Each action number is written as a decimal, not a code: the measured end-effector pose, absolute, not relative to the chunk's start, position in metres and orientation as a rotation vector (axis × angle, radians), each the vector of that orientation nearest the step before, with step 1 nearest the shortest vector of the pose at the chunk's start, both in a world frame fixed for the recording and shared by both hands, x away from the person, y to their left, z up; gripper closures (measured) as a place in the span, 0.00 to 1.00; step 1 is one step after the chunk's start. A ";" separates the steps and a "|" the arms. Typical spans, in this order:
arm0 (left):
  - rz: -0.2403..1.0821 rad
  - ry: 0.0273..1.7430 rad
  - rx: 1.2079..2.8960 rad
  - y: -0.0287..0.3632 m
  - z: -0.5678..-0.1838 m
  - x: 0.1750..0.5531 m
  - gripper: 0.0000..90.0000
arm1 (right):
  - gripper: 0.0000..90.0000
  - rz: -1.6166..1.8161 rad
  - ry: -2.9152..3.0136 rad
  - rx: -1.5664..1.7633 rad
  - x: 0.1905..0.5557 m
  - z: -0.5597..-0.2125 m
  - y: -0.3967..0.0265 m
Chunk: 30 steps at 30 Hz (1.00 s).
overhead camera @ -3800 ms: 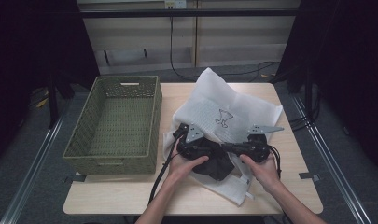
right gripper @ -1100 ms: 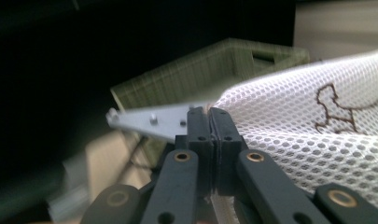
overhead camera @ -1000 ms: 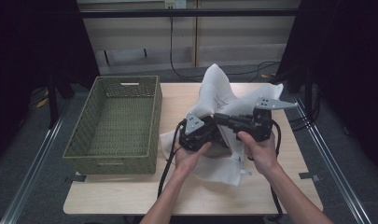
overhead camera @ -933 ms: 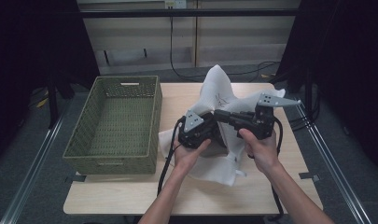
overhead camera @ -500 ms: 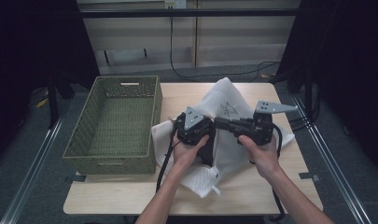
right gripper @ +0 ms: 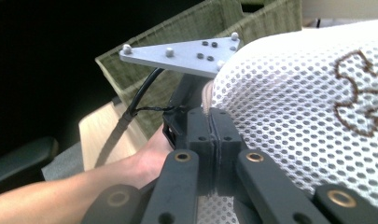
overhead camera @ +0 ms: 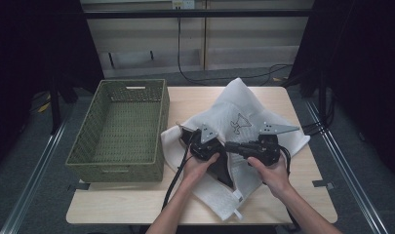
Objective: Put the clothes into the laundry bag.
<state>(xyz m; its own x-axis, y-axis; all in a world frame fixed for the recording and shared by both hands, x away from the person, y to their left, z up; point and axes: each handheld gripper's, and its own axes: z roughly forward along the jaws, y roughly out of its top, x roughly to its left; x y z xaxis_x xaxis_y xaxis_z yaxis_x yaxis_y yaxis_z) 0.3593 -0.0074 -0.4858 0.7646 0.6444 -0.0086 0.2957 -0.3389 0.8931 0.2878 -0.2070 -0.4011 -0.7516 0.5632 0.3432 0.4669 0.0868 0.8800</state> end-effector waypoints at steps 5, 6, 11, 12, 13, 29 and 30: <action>0.366 0.711 1.915 0.010 -0.483 0.351 0.61 | 0.99 1.720 2.273 1.129 0.291 -0.418 -0.214; 0.366 0.711 1.915 0.010 -0.483 0.351 0.55 | 0.99 1.720 2.273 1.129 0.291 -0.418 -0.214; 0.379 0.659 1.858 0.047 -0.458 0.325 0.36 | 0.99 1.687 2.261 1.151 0.294 -0.422 -0.222; 0.379 0.659 1.858 0.047 -0.458 0.325 0.35 | 0.99 1.687 2.261 1.151 0.294 -0.422 -0.222; 0.364 0.640 1.842 0.053 -0.455 0.323 0.35 | 0.99 1.681 2.260 1.153 0.293 -0.423 -0.222; 0.342 0.559 2.155 0.020 -0.505 0.320 0.77 | 0.99 1.684 2.260 1.110 0.285 -0.416 -0.222; 0.358 0.581 2.133 0.018 -0.503 0.322 0.84 | 0.99 1.698 2.267 1.093 0.283 -0.414 -0.219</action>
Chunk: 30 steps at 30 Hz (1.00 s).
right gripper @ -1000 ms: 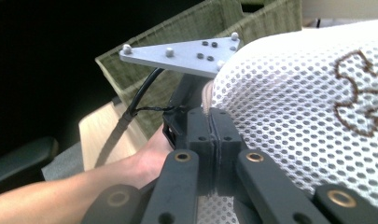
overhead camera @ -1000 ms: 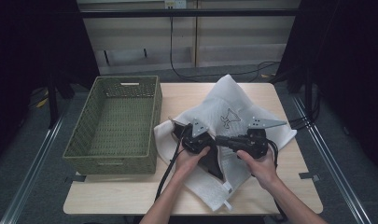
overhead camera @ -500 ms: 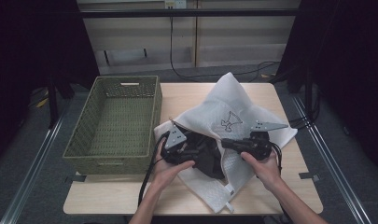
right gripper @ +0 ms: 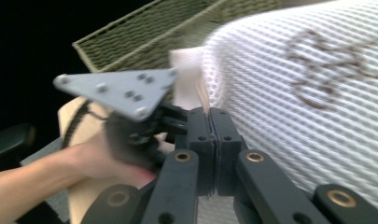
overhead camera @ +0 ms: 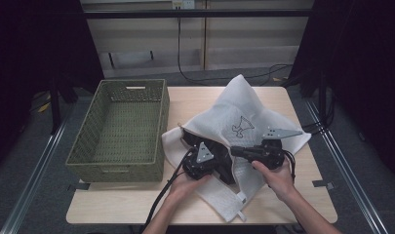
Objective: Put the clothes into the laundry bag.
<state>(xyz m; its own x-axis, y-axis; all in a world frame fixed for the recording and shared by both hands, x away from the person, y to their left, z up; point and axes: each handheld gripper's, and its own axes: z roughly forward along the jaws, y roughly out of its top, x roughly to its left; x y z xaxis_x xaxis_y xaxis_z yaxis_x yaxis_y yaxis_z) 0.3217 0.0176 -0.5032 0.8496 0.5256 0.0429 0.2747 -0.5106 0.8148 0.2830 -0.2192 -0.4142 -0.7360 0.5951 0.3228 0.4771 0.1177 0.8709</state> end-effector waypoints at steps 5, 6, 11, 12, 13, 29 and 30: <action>0.371 0.614 2.033 0.007 -0.485 0.326 0.93 | 0.99 1.722 2.298 1.030 0.275 -0.405 -0.208; 0.366 0.629 2.013 0.006 -0.481 0.328 0.93 | 0.99 1.722 2.298 1.030 0.275 -0.405 -0.208; 0.363 0.665 1.856 -0.002 -0.456 0.335 0.94 | 0.99 1.805 2.295 0.984 0.269 -0.396 -0.204; 0.393 0.662 1.841 -0.005 -0.451 0.334 0.94 | 0.99 1.833 2.287 0.969 0.268 -0.392 -0.205; 0.401 0.657 1.823 -0.006 -0.447 0.335 0.94 | 0.99 1.861 2.269 0.940 0.265 -0.386 -0.207; 0.411 0.735 1.993 0.009 -0.489 0.349 0.41 | 0.99 1.736 2.364 1.062 0.281 -0.429 -0.209; 0.411 0.735 1.993 0.009 -0.489 0.349 0.38 | 0.99 1.736 2.364 1.062 0.281 -0.429 -0.209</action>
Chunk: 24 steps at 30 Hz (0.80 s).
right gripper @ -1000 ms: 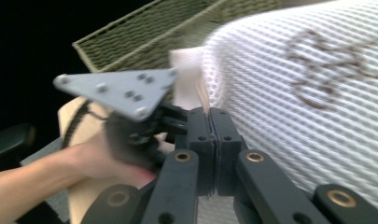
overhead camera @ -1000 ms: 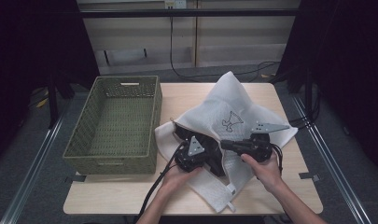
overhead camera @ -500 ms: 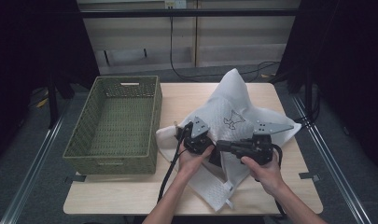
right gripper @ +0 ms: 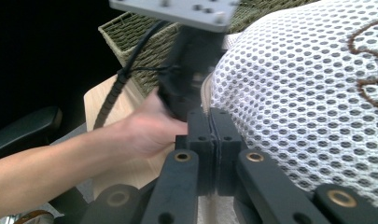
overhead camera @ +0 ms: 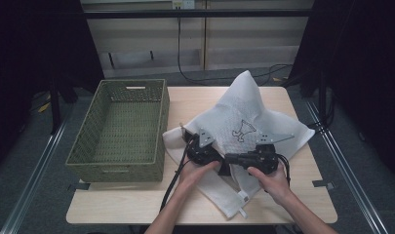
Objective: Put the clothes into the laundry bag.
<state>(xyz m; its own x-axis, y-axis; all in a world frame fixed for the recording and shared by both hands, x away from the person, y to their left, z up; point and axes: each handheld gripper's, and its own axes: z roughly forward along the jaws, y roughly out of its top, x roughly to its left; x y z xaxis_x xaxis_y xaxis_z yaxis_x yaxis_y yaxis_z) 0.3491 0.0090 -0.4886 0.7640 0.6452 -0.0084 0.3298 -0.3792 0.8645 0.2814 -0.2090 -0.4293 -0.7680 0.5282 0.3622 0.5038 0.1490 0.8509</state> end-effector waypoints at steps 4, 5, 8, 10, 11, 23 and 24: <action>0.414 0.723 2.007 0.024 -0.483 0.335 0.31 | 0.99 1.733 2.362 1.068 0.283 -0.431 -0.209; 0.413 0.704 2.024 0.028 -0.481 0.330 0.30 | 0.99 1.731 2.360 1.072 0.284 -0.431 -0.208; 0.418 0.673 2.016 0.037 -0.477 0.313 0.28 | 0.99 1.725 2.356 1.068 0.285 -0.431 -0.207; 0.439 0.657 2.019 0.045 -0.478 0.303 0.32 | 0.99 1.720 2.351 1.076 0.286 -0.430 -0.206; 0.434 0.649 2.030 0.049 -0.479 0.301 0.32 | 0.98 1.725 2.352 1.071 0.287 -0.430 -0.206; 0.381 0.686 2.206 0.062 -0.506 0.305 0.48 | 0.98 1.644 2.469 1.049 0.294 -0.446 -0.175; 0.381 0.686 2.206 0.062 -0.506 0.305 0.44 | 0.98 1.644 2.469 1.049 0.294 -0.446 -0.175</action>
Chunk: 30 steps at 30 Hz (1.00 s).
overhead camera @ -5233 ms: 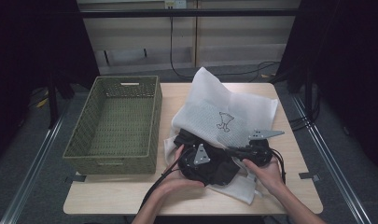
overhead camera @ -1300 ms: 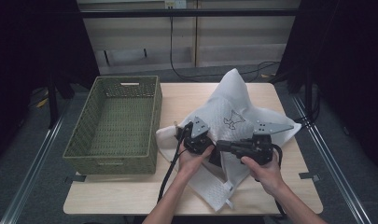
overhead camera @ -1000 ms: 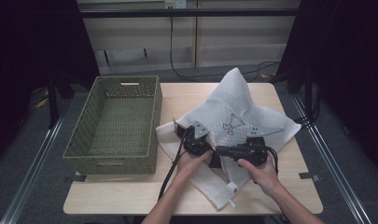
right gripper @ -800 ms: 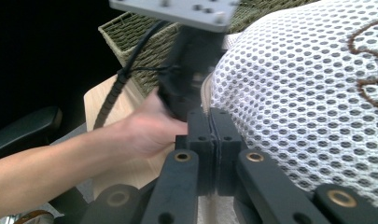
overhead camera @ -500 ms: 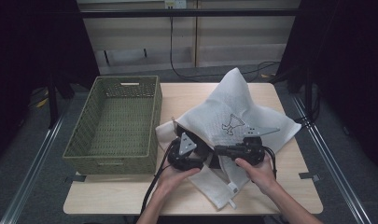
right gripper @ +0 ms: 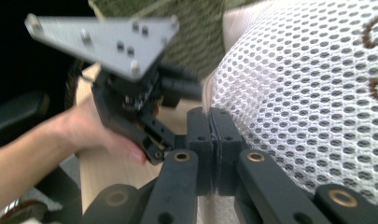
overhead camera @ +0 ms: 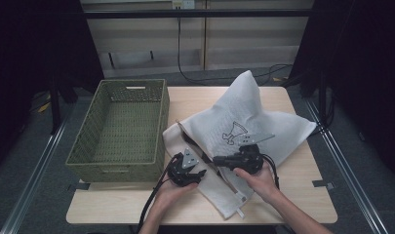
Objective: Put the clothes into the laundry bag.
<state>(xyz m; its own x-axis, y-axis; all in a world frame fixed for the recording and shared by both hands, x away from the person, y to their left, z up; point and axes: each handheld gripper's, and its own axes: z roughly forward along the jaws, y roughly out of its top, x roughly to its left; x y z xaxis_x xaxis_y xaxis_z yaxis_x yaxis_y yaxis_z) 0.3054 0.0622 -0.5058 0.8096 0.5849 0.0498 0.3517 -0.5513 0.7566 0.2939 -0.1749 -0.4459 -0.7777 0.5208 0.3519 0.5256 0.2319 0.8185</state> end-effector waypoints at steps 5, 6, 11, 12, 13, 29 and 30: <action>0.371 0.678 2.212 0.070 -0.503 0.302 0.22 | 0.98 -1.512 -2.527 -1.042 0.295 -0.466 -0.164; 0.373 0.681 2.201 0.072 -0.504 0.301 0.19 | 0.98 -1.499 -2.535 -1.044 0.296 -0.469 -0.163; 0.351 0.676 2.249 0.068 -0.508 0.303 0.14 | 0.98 -1.443 -2.564 -1.060 0.299 -0.477 -0.162; 0.324 0.684 2.243 0.068 -0.508 0.306 0.14 | 0.98 -1.443 -2.564 -1.060 0.299 -0.477 -0.162; 0.259 0.652 2.240 0.069 -0.509 0.310 0.23 | 0.98 -1.442 -2.575 -1.058 0.299 -0.478 -0.163; 0.258 0.533 2.196 0.045 -0.493 0.304 0.96 | 0.98 -1.435 -2.565 -1.132 0.306 -0.482 -0.171; 0.258 0.533 2.196 0.045 -0.493 0.304 0.96 | 0.98 -1.435 -2.565 -1.132 0.306 -0.482 -0.171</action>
